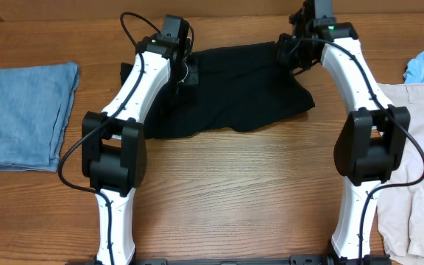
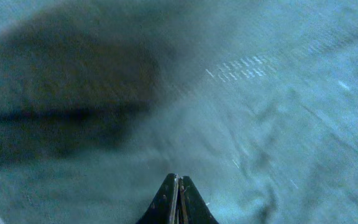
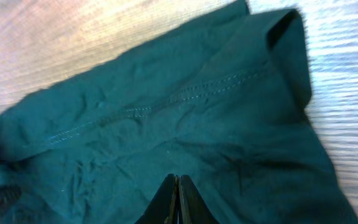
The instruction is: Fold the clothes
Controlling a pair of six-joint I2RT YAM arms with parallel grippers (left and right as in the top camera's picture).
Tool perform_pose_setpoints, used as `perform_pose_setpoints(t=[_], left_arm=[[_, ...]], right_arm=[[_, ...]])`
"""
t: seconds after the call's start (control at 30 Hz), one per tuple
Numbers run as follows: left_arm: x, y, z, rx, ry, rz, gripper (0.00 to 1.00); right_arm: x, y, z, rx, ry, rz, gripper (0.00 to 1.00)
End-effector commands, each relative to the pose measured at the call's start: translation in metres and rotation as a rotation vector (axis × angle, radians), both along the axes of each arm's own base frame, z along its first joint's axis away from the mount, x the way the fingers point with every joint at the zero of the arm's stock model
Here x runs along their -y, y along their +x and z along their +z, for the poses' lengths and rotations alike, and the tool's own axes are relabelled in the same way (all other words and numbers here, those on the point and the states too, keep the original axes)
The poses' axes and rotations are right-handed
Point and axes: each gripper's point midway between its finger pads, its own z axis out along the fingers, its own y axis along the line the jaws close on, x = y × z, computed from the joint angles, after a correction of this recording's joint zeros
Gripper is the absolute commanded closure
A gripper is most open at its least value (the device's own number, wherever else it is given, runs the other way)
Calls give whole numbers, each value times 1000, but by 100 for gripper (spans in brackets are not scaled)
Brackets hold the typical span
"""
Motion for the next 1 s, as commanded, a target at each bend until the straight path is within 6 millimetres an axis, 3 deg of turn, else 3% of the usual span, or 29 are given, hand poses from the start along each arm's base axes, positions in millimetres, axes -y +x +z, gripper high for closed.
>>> perform_pose_setpoints(t=[0.0, 0.07, 0.17, 0.33, 0.47, 0.53, 0.73, 0.8, 0.97], left_arm=[[-23, 16, -18, 40, 108, 42, 96], [-38, 33, -25, 94, 164, 83, 96], [-58, 54, -17, 167, 175, 158, 96], [-92, 69, -33, 178, 166, 244, 96], [-96, 66, -50, 145, 175, 245, 96], [-95, 68, -46, 155, 170, 245, 96], [-100, 63, -37, 145, 178, 252, 96], [-116, 61, -25, 155, 213, 283, 96], [-157, 53, -21, 114, 232, 352, 96]], right_arm=[[-11, -2, -17, -25, -1, 27, 96], [-10, -2, -21, -29, -8, 25, 96], [-2, -1, -25, -32, -53, 4, 96], [0, -3, -26, -38, -65, -1, 96], [-3, -2, -25, -25, -57, 33, 96], [-19, -5, -18, 11, 1, 153, 96], [-23, 10, -11, 90, 10, 168, 96], [-19, 15, -11, 109, -16, 154, 96], [-18, 16, -17, 109, -22, 151, 96]])
